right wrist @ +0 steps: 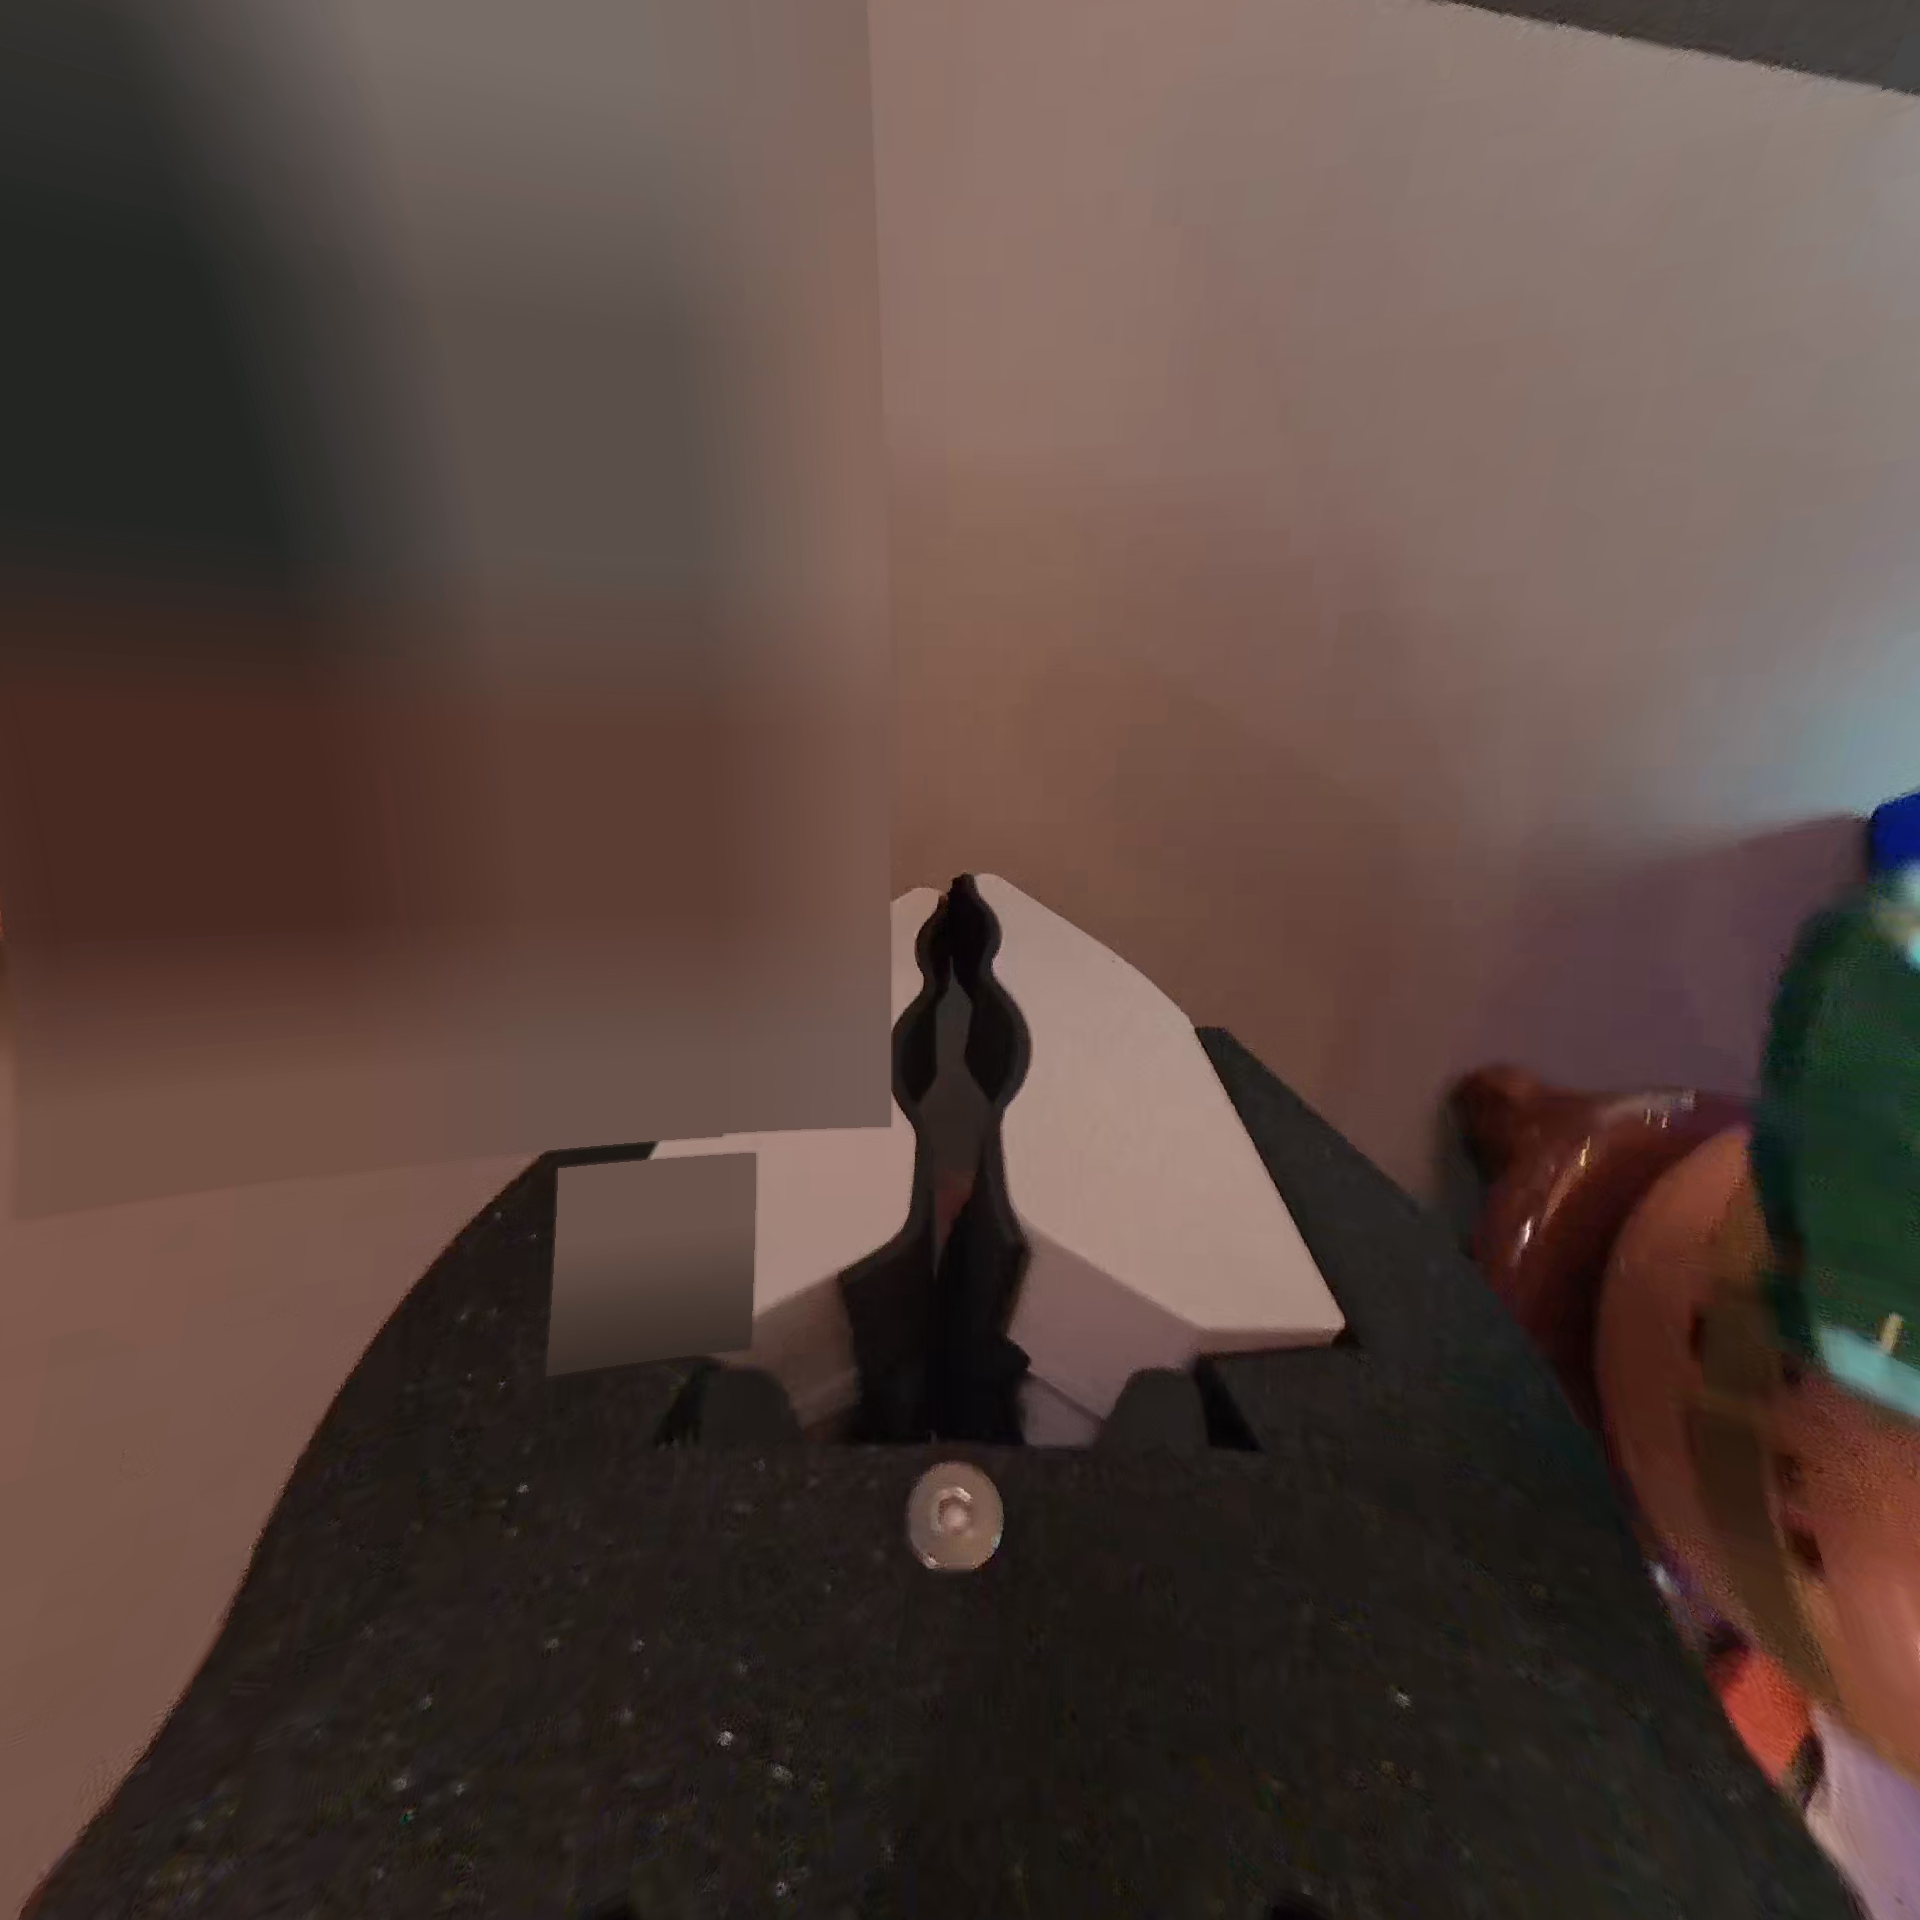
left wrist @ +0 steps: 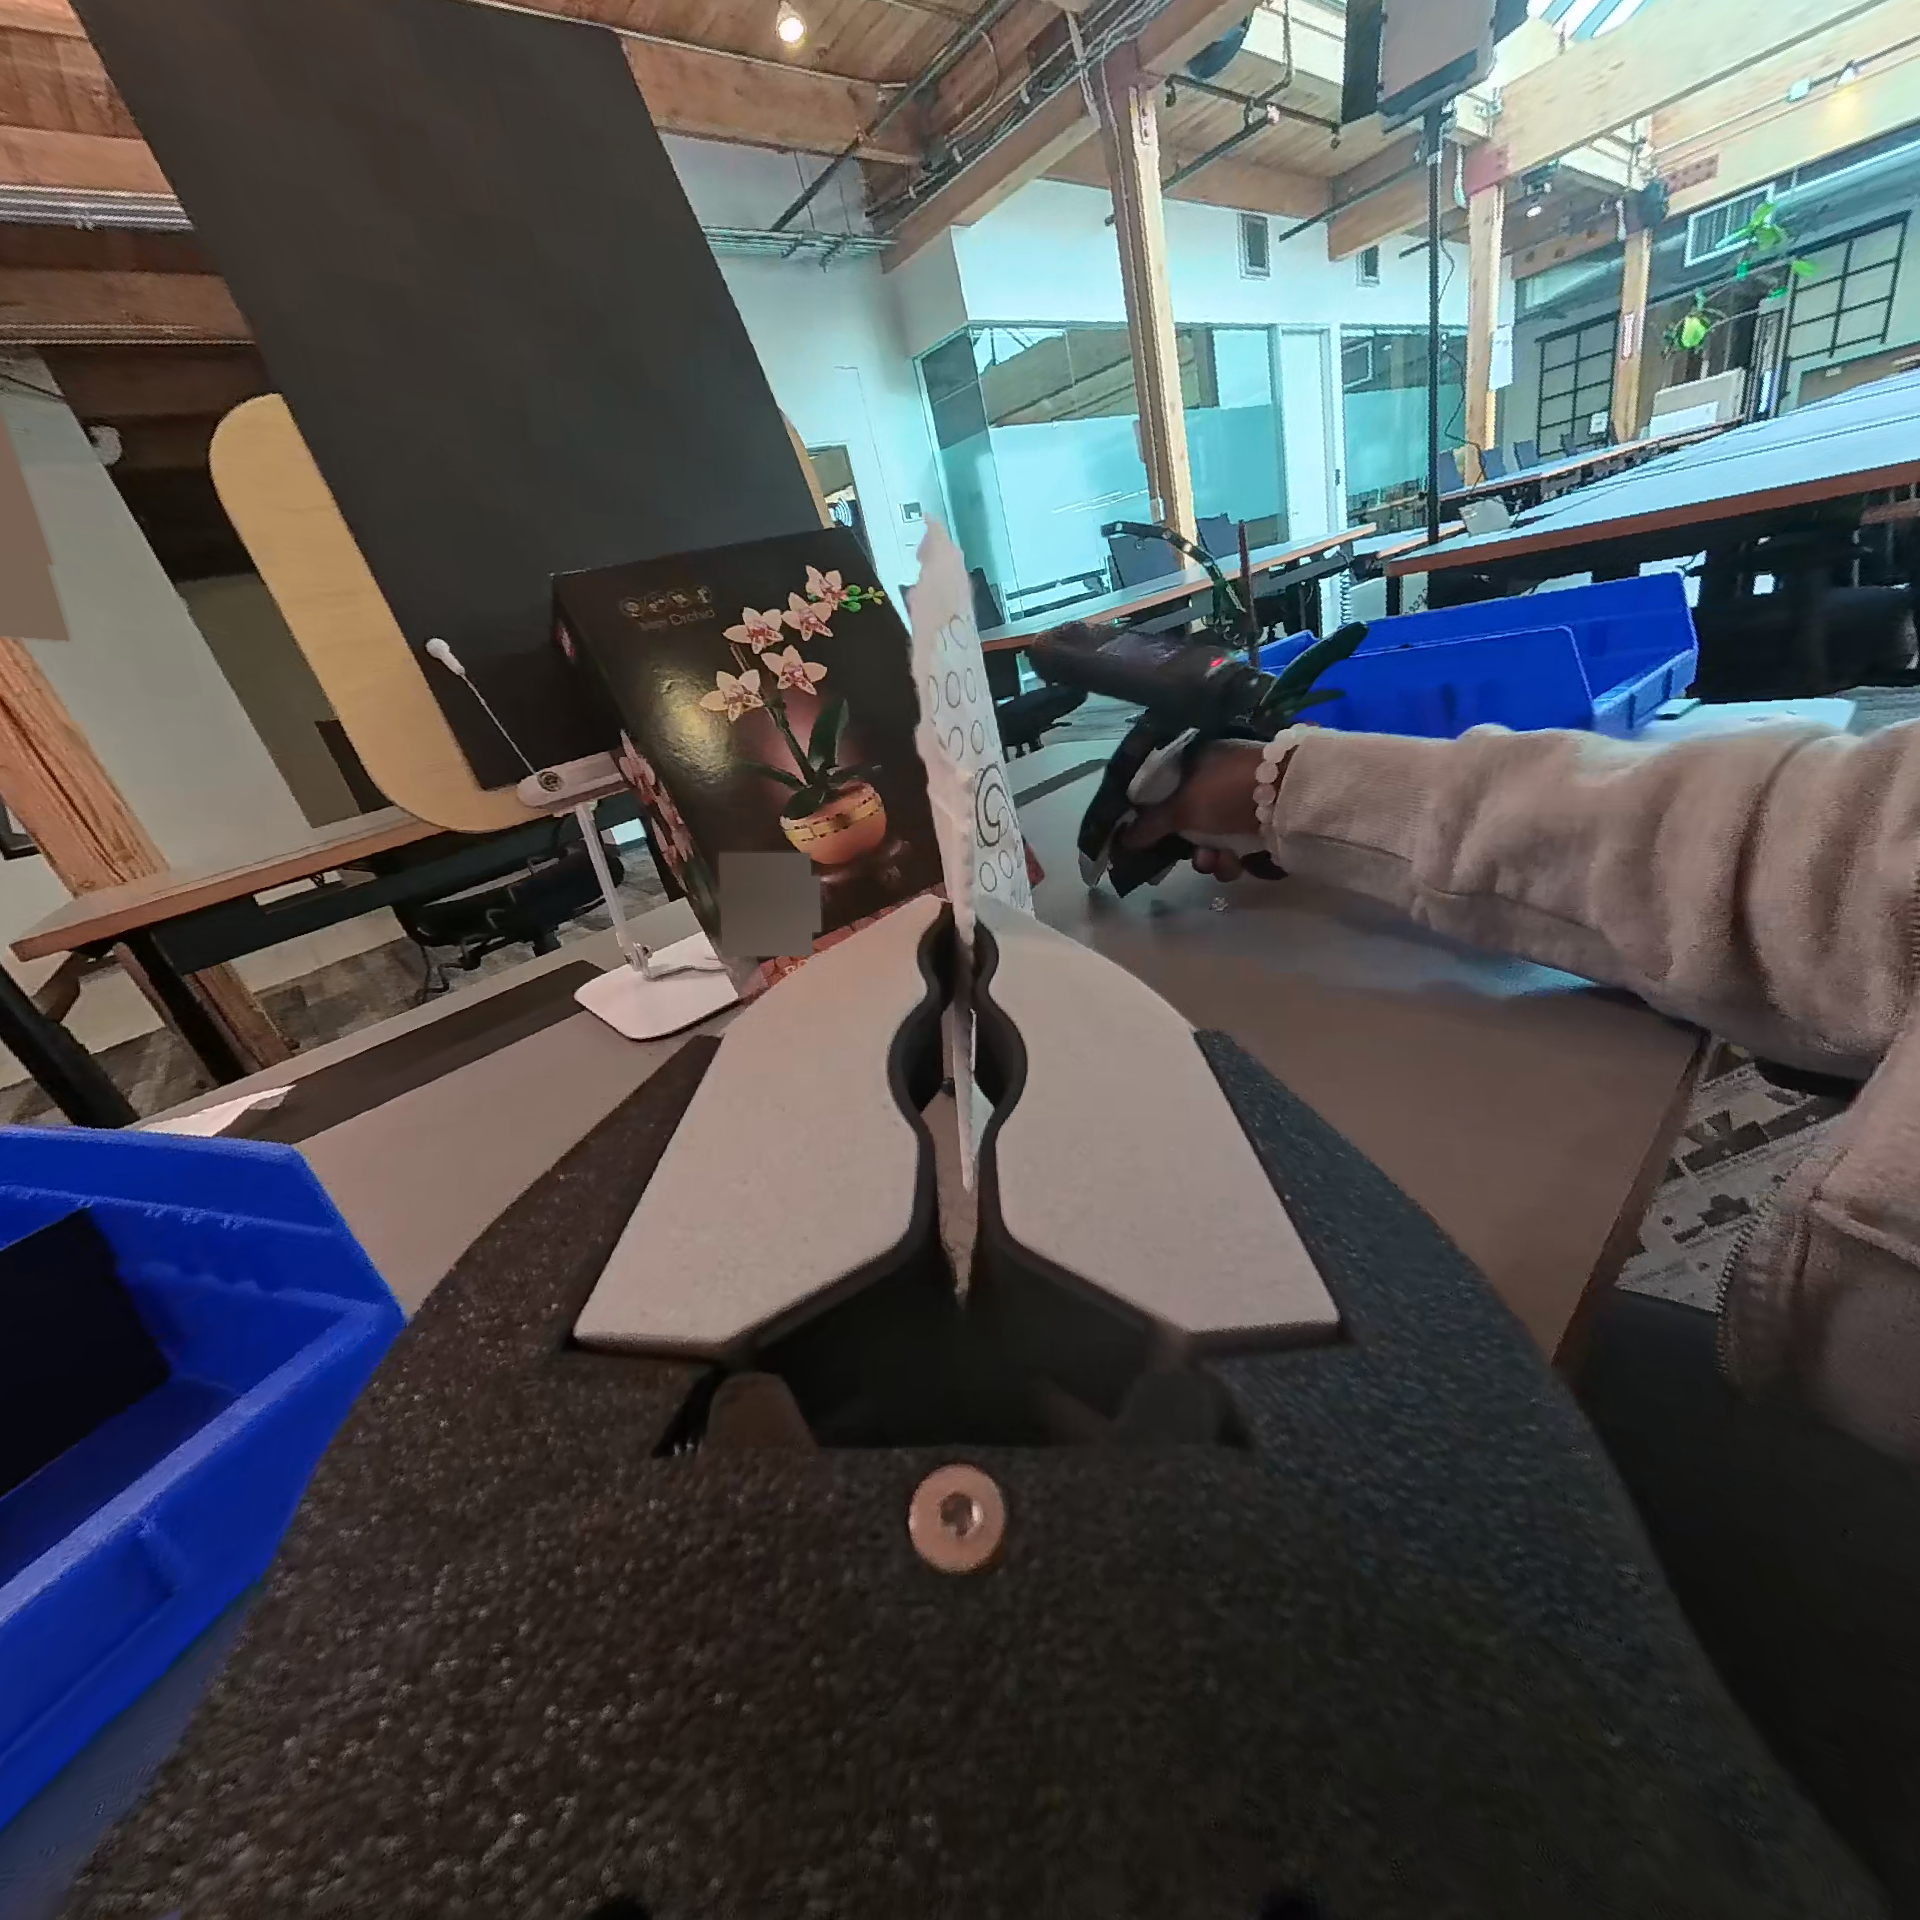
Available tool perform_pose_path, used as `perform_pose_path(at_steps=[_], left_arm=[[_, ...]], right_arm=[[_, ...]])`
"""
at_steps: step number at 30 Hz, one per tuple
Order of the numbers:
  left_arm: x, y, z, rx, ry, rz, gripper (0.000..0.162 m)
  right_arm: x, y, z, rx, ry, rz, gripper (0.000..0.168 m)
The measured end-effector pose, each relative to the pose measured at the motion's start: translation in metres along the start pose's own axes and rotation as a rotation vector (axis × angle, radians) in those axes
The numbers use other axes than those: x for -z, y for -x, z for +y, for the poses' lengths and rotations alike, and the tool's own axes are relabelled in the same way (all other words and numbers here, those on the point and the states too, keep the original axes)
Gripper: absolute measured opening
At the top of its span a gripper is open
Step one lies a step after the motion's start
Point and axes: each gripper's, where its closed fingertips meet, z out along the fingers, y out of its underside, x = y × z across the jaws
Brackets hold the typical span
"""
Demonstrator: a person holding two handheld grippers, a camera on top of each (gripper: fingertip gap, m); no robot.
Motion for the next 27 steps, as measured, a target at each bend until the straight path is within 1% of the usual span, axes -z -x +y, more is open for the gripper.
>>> perform_pose_path(at_steps=[3,5,6,7,8,9,12,13,15,17,19,21,22,24,26,27], left_arm=[[-0.002,-0.006,0.004,0.006,0.011,0.014,0.000],[-0.005,-0.008,0.008,0.005,0.022,0.015,0.000],[-0.006,-0.009,0.011,0.006,0.027,0.019,0.000],[-0.007,-0.011,0.012,0.009,0.030,0.023,0.000],[-0.007,-0.013,0.013,0.014,0.030,0.024,0.000],[-0.008,-0.014,0.014,0.021,0.028,0.026,0.000],[-0.010,-0.017,0.014,0.031,0.023,0.037,0.000],[-0.010,-0.018,0.014,0.024,0.025,0.039,0.000],[-0.011,-0.019,0.015,0.008,0.028,0.042,0.000],[-0.013,-0.022,0.016,-0.001,0.031,0.050,0.000],[-0.014,-0.025,0.014,-0.011,0.026,0.057,0.000],[-0.014,-0.030,0.012,-0.028,0.018,0.067,0.000],[-0.015,-0.031,0.012,-0.037,0.019,0.071,0.000],[-0.015,-0.033,0.015,-0.054,0.031,0.076,0.000],[-0.016,-0.033,0.014,-0.067,0.031,0.077,0.000],[-0.017,-0.034,0.012,-0.069,0.028,0.077,0.000]], right_arm=[[0.024,0.013,0.025,-0.026,-0.007,-0.051,0.000],[0.043,0.028,0.043,-0.001,-0.036,-0.107,0.000],[0.051,0.036,0.048,0.029,-0.075,-0.154,0.007],[0.064,0.040,0.042,0.048,-0.180,-0.191,0.007],[0.084,0.044,0.031,0.081,-0.334,-0.242,0.012],[0.104,0.037,0.018,0.076,-0.488,-0.240,0.016],[0.151,0.018,-0.012,-0.056,-0.844,-0.230,0.010],[0.162,0.017,-0.018,-0.077,-0.905,-0.250,0.010],[0.172,0.011,-0.026,-0.102,-0.966,-0.274,0.011],[0.169,0.015,-0.022,-0.150,-0.956,-0.385,0.013],[0.188,0.022,-0.027,-0.161,-1.035,-0.521,0.014],[0.217,0.026,-0.031,-0.148,-1.146,-0.656,0.015],[0.234,0.025,-0.033,-0.148,-1.212,-0.709,0.020],[0.277,0.020,-0.041,-0.132,-1.352,-0.832,0.021],[0.318,0.010,-0.053,-0.110,-1.482,-0.910,0.021],[0.336,0.008,-0.060,-0.085,-1.519,-0.935,0.021]])
